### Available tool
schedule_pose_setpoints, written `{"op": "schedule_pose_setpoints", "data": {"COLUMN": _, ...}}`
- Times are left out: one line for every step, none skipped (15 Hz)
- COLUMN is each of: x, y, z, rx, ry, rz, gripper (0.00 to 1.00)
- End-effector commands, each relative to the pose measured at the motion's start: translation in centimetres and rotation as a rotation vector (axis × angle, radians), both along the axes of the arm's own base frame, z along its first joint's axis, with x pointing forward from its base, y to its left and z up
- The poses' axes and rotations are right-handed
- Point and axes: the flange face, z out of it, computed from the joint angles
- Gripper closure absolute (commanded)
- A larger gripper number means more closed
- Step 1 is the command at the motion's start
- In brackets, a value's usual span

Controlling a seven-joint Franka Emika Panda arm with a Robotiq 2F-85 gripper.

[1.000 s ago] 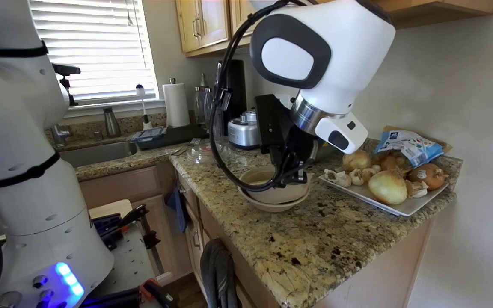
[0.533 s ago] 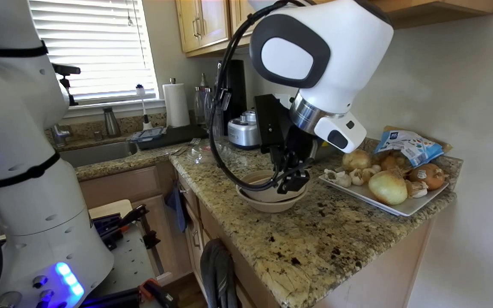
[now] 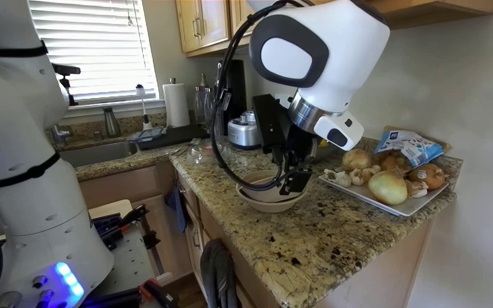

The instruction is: Unstack the bowls

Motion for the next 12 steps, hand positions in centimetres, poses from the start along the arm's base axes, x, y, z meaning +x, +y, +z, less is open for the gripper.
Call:
{"op": "schedule_pose_setpoints", "data": {"x": -0.24, "y": 0.82, "z": -0.33, "rx": -0.001, "ry": -0.032, "rz": 0.033, "gripper": 0.08}}
{"op": "schedule_pose_setpoints", "data": {"x": -0.16, "y": 0.96, "z": -0.46, "rx": -0.002, "ry": -0.036, "rz": 0.04, "gripper": 0.15}}
{"op": "schedule_pose_setpoints", "data": {"x": -0.09, "y": 1.05, "z": -0.53, "rx": -0.004, "ry": -0.042, "rz": 0.051, "gripper": 0.33}}
{"op": "schedule_pose_setpoints", "data": {"x": -0.01, "y": 1.09, "z": -0.58, "rx": -0.006, "ry": -0.045, "rz": 0.06, "gripper": 0.4}}
{"op": "schedule_pose_setpoints", "data": {"x": 0.06, "y": 1.13, "z": -0.6, "rx": -0.008, "ry": -0.049, "rz": 0.068, "gripper": 0.47}}
{"op": "schedule_pose_setpoints", "data": {"x": 0.09, "y": 1.14, "z": -0.63, "rx": -0.008, "ry": -0.054, "rz": 0.076, "gripper": 0.53}}
{"op": "schedule_pose_setpoints", "data": {"x": 0.13, "y": 1.14, "z": -0.56, "rx": -0.008, "ry": -0.058, "rz": 0.081, "gripper": 0.61}}
{"op": "schedule_pose_setpoints", "data": {"x": 0.14, "y": 1.17, "z": -0.48, "rx": -0.008, "ry": -0.062, "rz": 0.086, "gripper": 0.66}}
{"op": "schedule_pose_setpoints", "data": {"x": 0.15, "y": 1.19, "z": -0.39, "rx": -0.009, "ry": -0.067, "rz": 0.091, "gripper": 0.72}}
{"op": "schedule_pose_setpoints", "data": {"x": 0.17, "y": 1.19, "z": -0.35, "rx": -0.01, "ry": -0.072, "rz": 0.095, "gripper": 0.79}}
{"op": "schedule_pose_setpoints", "data": {"x": 0.15, "y": 1.17, "z": -0.29, "rx": -0.01, "ry": -0.076, "rz": 0.102, "gripper": 0.85}}
{"op": "schedule_pose_setpoints", "data": {"x": 0.13, "y": 1.15, "z": -0.28, "rx": -0.01, "ry": -0.079, "rz": 0.105, "gripper": 0.92}}
